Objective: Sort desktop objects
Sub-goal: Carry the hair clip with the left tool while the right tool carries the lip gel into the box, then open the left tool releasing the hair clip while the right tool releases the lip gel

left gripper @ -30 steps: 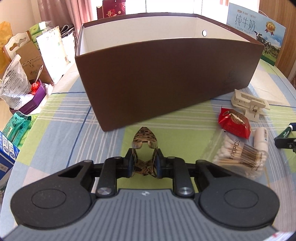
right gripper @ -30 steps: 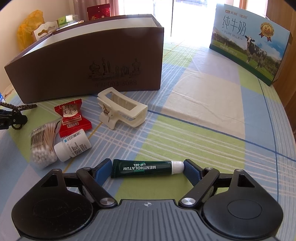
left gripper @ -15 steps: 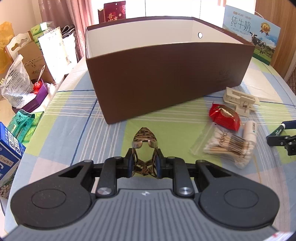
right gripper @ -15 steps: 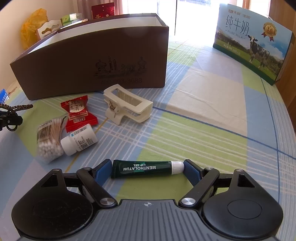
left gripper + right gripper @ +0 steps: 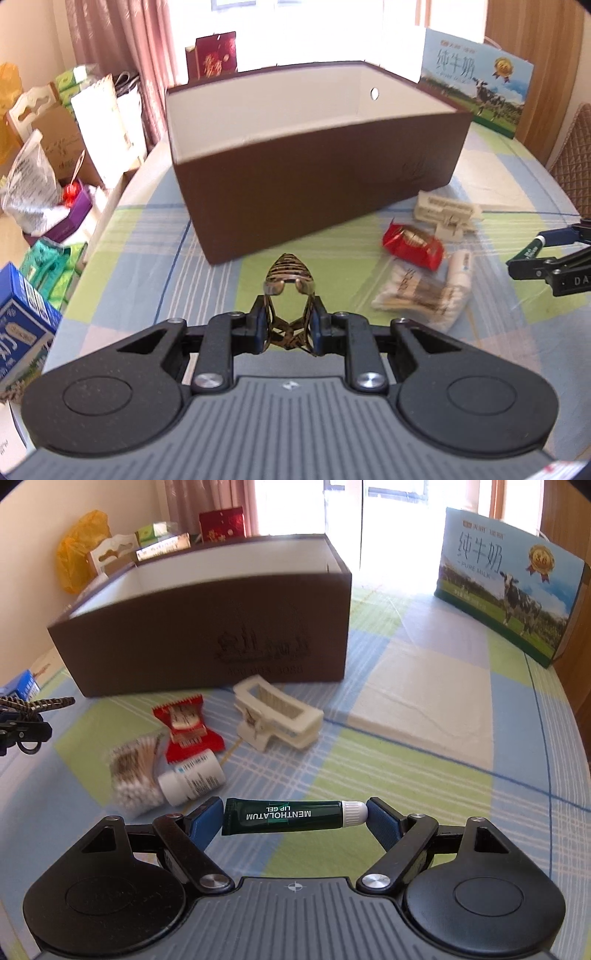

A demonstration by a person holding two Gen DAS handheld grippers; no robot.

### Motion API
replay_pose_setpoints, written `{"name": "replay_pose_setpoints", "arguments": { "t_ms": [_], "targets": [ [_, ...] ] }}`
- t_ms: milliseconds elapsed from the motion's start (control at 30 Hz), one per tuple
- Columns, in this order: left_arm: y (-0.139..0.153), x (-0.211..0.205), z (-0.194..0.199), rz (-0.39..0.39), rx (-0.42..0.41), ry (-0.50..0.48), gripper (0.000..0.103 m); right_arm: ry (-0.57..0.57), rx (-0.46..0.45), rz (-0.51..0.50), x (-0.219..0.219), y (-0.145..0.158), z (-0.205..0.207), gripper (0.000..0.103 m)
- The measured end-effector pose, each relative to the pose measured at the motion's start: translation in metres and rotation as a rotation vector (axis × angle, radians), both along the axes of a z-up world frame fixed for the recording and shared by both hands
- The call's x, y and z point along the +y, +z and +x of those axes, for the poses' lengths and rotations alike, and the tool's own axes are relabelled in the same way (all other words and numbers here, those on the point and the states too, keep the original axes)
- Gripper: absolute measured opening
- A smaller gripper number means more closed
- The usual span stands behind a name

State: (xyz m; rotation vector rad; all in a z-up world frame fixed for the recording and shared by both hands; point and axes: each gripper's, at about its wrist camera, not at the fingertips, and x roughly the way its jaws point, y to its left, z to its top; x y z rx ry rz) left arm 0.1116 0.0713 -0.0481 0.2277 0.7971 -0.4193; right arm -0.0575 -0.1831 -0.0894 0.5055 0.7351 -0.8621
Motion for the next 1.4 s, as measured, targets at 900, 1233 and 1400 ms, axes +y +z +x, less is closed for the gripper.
{"name": "replay_pose_setpoints", "arguments": {
  "t_ms": [900, 1233, 1400],
  "targets": [
    [0.091, -0.045, 0.103, -0.051, -0.149, -0.118, 0.019, 0.2, -0.173, -0.163, -0.081, 0.109, 0.081, 0.081],
    [0.076, -0.074, 0.198, -0.037, -0.011, -0.094, 0.019, 0.149, -0.121, -0.029, -0.18, 0.093, 0.149, 0.081],
    [0.058, -0.085, 0.236, -0.036, 0.071, -0.079, 0.019, 0.121, -0.085, 0.066, -0.228, 0.077, 0.173, 0.081]
  ]
}}
